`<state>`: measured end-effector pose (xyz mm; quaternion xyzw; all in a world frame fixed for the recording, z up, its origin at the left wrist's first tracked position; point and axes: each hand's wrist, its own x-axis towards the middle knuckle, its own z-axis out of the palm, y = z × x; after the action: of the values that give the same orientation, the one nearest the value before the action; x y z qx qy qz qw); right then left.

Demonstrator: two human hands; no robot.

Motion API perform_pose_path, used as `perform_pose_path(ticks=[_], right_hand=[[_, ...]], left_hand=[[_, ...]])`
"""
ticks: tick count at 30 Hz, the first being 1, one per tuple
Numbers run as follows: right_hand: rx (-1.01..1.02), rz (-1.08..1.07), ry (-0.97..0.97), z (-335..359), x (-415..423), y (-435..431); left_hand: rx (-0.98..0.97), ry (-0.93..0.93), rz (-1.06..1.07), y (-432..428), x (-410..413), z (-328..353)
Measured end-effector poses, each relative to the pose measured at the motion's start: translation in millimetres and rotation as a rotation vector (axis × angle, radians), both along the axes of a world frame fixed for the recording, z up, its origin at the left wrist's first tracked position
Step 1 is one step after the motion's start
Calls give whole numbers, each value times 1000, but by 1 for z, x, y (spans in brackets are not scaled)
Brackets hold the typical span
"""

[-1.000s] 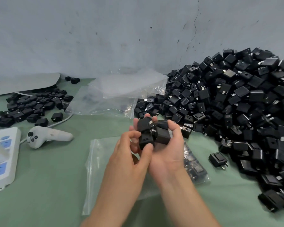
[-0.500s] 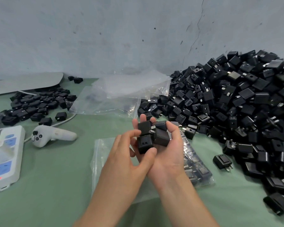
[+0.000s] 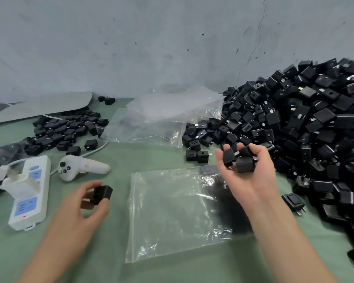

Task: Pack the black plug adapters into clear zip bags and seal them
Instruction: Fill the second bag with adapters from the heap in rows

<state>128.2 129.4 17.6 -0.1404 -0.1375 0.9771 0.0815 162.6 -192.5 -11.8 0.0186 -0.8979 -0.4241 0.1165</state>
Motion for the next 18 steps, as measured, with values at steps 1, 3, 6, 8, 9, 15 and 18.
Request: perform_pose_path(ticks=[1,3,6,8,9,15,18], right_hand=[[28,2,-11,-1,-1,3],[72,15,-26,-6,-2,8],[62,34,-43,-13,-3,8],[44,42,-57,-17,-4,5],[41,46,-58,-19,-5,3],[28,46,-49,-21,-10,1],[18,34,-38,-21,-12,4]], left_hand=[[-39,-26,-18,-2,3,-6],[-90,-52,-87,-1,7,-15],[-129,-33,-198,5,7,-26],[-79,-26,-247,12,6,-28],[-54,-24,-261,15,4,-29],[-273,9,-327,27,-6,-29],[-390,16,-340,29,-10,-28]])
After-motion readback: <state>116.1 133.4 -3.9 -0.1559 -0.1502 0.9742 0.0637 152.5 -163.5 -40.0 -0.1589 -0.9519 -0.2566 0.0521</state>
